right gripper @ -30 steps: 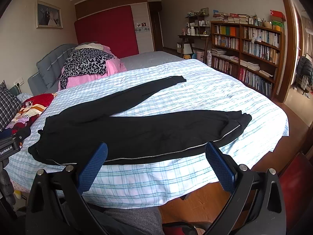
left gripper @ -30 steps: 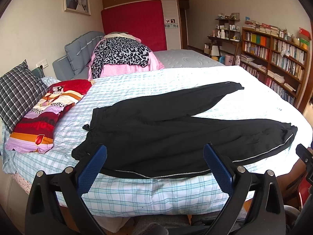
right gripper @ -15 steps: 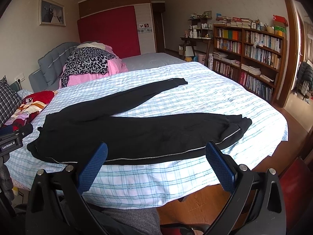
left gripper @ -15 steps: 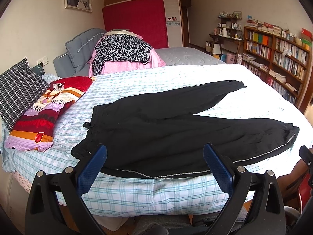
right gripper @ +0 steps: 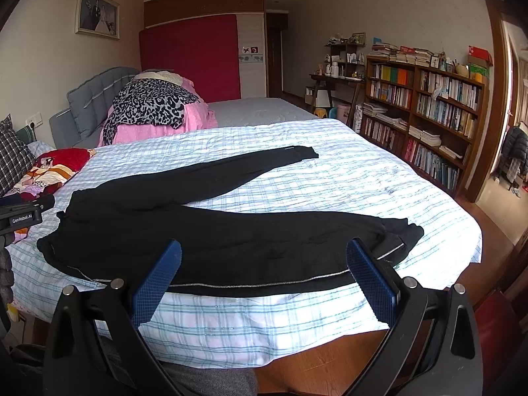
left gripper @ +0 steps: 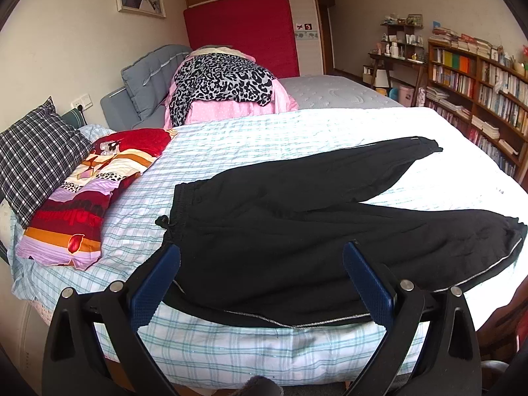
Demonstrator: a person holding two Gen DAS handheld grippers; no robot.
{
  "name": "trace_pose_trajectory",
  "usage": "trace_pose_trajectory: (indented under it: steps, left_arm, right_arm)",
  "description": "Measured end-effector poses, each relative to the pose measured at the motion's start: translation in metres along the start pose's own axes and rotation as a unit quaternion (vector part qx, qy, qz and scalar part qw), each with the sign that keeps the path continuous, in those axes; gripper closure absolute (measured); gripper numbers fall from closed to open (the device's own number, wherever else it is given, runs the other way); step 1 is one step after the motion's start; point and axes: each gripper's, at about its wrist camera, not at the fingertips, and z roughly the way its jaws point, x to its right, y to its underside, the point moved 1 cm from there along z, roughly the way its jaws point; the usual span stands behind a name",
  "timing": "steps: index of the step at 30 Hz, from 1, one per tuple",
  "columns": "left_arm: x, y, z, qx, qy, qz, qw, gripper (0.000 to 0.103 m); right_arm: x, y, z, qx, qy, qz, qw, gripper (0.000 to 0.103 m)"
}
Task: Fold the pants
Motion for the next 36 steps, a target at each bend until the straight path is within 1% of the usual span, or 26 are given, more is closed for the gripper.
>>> trace_pose_trajectory:
  steps: [2, 6, 12, 15, 18, 23, 26, 29, 34, 36]
  left_arm:
    - [-0.007, -0.008, 0.011, -0.008, 0.003, -0.004, 1.0, 0.005]
    - [-0.019, -0.023, 0.03, -0.01, -0.007, -0.018, 0.9998, 0.005]
    - [-0.04, -0.045, 0.062, -0.019, -0.015, -0.038, 0.999, 0.005]
    - [-0.051, -0.054, 0.084, -0.029, -0.019, -0.039, 0.9986, 0.005]
    - [-0.066, -0.06, 0.113, -0.05, -0.016, -0.043, 0.9977, 0.005]
    - [-0.089, -0.064, 0.164, -0.082, -0.025, -0.044, 0.9954, 0.005]
    - [-0.106, -0.064, 0.195, -0.101, -0.004, -0.054, 0.9934, 0.005]
    - [-0.122, -0.066, 0.223, -0.113, 0.01, -0.067, 0.9912, 0.005]
    - [-0.149, -0.074, 0.269, -0.131, 0.013, -0.084, 0.9877, 0.005]
    - [-0.159, -0.078, 0.283, -0.131, 0.014, -0.094, 0.9868, 0.005]
  right_arm:
    - [0.0, -0.01, 0.01, -0.001, 0.004, -0.004, 1.0, 0.002]
    - [0.003, -0.035, 0.038, -0.007, -0.001, 0.015, 1.0, 0.002]
    - [-0.009, -0.076, 0.079, 0.011, -0.005, 0.01, 1.0, 0.002]
    - [-0.014, -0.092, 0.103, 0.005, -0.009, 0.018, 1.0, 0.002]
    - [-0.018, -0.102, 0.129, -0.008, -0.013, 0.027, 1.0, 0.002]
    - [-0.029, -0.102, 0.174, -0.045, -0.018, 0.03, 0.998, 0.002]
    - [-0.039, -0.096, 0.2, -0.073, -0.026, 0.025, 0.997, 0.002]
    - [-0.047, -0.088, 0.221, -0.09, -0.027, 0.016, 0.995, 0.002]
    - [-0.054, -0.076, 0.251, -0.119, -0.032, 0.021, 0.992, 0.002]
    - [-0.055, -0.074, 0.261, -0.126, -0.032, 0.022, 0.991, 0.002]
